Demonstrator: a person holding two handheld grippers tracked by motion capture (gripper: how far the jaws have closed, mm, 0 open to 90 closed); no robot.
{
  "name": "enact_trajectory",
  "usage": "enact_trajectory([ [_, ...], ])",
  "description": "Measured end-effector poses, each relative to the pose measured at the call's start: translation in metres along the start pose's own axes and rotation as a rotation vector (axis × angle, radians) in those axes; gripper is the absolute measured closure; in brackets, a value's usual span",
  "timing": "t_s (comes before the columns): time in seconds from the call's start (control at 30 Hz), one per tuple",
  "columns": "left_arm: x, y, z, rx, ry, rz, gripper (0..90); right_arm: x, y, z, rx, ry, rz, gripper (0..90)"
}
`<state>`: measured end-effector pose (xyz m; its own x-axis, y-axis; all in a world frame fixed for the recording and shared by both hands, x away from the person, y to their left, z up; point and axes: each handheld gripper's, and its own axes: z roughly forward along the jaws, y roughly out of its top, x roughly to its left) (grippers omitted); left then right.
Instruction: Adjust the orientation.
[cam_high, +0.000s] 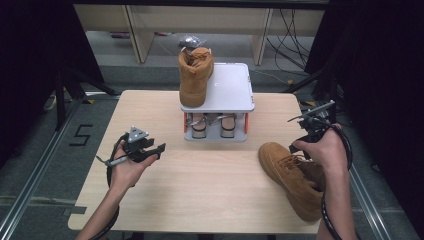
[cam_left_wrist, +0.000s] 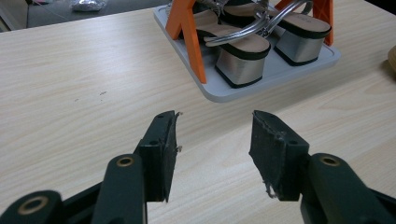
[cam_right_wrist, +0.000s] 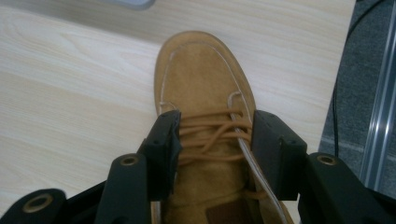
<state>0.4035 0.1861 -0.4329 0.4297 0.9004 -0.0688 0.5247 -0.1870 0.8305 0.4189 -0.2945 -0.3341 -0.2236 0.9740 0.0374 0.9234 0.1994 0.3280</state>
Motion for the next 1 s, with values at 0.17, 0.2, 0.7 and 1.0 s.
enact_trajectory([
  [0.17, -0.001, 0.0, 0.001, -0.006, 0.0, -0.008, 49.8, -0.008, -0.005, 0.002, 0.016, -0.021, 0.006, 52.7],
  [0.2, -0.001, -0.001, 0.001, -0.005, 0.0, -0.007, 49.8, -0.01, -0.006, 0.002, 0.021, -0.034, 0.013, 52.7],
  [0.7, -0.004, -0.002, 0.003, 0.0, -0.012, -0.003, 49.1, -0.028, -0.017, 0.015, 0.096, -0.071, 0.075, 52.7],
  [1.0, -0.004, -0.003, 0.002, -0.007, -0.02, -0.009, 48.9, -0.029, -0.02, 0.025, 0.122, -0.066, 0.121, 54.6],
])
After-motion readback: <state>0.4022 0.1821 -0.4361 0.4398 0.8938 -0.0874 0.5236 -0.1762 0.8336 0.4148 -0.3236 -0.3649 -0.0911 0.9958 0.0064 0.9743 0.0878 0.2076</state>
